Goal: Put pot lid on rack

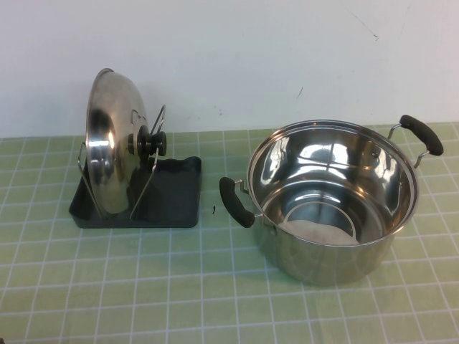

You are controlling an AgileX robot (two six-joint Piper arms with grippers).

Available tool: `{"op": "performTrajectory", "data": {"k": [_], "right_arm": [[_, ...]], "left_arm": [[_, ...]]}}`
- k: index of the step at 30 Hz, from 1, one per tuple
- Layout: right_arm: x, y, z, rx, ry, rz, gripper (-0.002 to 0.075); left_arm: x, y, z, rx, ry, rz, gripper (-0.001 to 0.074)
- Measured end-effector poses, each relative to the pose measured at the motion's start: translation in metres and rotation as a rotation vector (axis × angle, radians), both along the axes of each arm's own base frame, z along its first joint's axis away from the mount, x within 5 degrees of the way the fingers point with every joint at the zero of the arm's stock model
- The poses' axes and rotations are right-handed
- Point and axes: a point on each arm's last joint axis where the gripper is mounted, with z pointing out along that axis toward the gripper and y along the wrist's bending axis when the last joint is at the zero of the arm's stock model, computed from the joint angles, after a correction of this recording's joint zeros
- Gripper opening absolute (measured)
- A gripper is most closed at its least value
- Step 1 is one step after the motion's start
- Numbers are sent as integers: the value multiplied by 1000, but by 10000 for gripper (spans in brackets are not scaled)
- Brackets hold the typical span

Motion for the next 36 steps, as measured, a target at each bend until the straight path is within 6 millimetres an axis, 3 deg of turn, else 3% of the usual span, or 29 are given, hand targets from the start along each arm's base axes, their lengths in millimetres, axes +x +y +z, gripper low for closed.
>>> {"op": "performTrajectory", "data": {"k": [36], "right_arm": [[-1,-1,-2,16,9,-7,-1]], "left_arm": [[0,0,0,23,-2,-6,-2]]}}
